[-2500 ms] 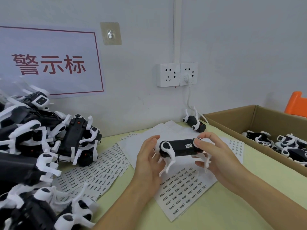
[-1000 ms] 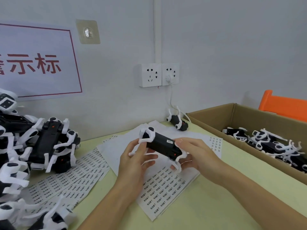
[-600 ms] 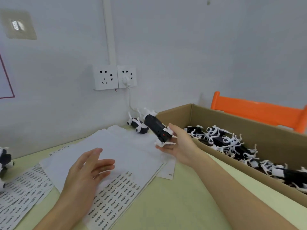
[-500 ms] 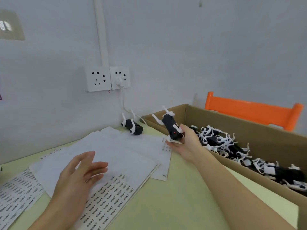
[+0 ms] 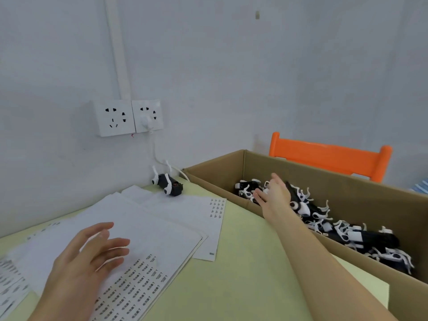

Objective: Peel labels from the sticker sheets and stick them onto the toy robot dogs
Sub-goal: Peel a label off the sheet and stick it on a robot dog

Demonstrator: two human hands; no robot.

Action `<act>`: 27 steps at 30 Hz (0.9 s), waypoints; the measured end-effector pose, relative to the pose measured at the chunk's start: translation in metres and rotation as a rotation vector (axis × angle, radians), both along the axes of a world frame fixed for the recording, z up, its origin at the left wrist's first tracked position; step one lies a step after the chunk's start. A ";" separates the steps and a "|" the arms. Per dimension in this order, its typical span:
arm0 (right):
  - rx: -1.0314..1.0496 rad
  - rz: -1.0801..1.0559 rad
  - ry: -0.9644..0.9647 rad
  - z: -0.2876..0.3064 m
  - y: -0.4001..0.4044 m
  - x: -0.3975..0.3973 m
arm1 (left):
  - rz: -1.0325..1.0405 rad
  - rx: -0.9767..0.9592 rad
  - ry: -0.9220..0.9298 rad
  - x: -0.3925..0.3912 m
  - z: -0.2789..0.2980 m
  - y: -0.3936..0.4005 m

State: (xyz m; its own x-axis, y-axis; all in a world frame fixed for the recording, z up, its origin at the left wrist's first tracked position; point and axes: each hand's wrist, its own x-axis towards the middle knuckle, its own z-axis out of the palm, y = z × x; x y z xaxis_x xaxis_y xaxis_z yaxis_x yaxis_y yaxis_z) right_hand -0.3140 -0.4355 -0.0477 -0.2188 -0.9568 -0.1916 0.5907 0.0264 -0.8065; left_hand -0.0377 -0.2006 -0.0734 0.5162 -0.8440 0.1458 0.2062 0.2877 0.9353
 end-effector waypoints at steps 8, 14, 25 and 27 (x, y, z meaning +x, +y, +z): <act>-0.424 0.507 0.935 -0.004 0.055 0.071 | 0.017 0.114 -0.106 0.003 -0.003 -0.004; -0.974 0.829 1.544 -0.031 0.109 0.118 | 0.051 0.224 -0.470 -0.013 0.000 -0.001; -0.973 0.763 1.465 -0.026 0.118 0.124 | 0.342 0.631 -1.384 -0.001 -0.006 0.003; -0.944 0.750 1.449 -0.024 0.121 0.124 | 0.292 0.740 -1.391 0.002 -0.009 0.006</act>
